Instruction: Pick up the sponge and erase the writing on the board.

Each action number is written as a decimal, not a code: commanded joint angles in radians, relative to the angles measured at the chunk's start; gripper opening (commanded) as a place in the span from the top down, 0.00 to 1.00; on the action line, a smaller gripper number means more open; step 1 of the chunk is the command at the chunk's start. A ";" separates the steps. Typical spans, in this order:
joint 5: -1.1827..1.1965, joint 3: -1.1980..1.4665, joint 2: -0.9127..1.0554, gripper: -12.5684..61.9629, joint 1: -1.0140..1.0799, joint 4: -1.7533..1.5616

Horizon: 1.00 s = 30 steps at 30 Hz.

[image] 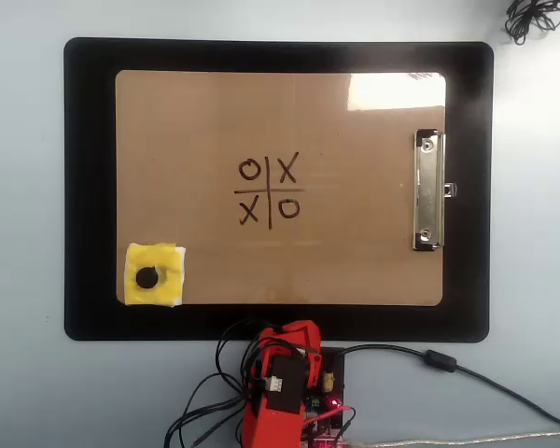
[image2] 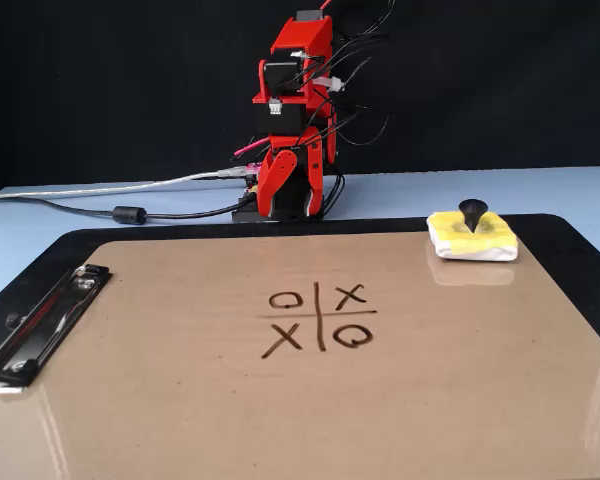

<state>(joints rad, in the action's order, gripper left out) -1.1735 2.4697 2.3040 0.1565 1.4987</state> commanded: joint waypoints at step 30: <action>-0.594 -0.517 0.051 0.38 -0.813 -0.196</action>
<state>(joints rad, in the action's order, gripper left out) -1.5693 1.9589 2.3040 -0.5062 1.4404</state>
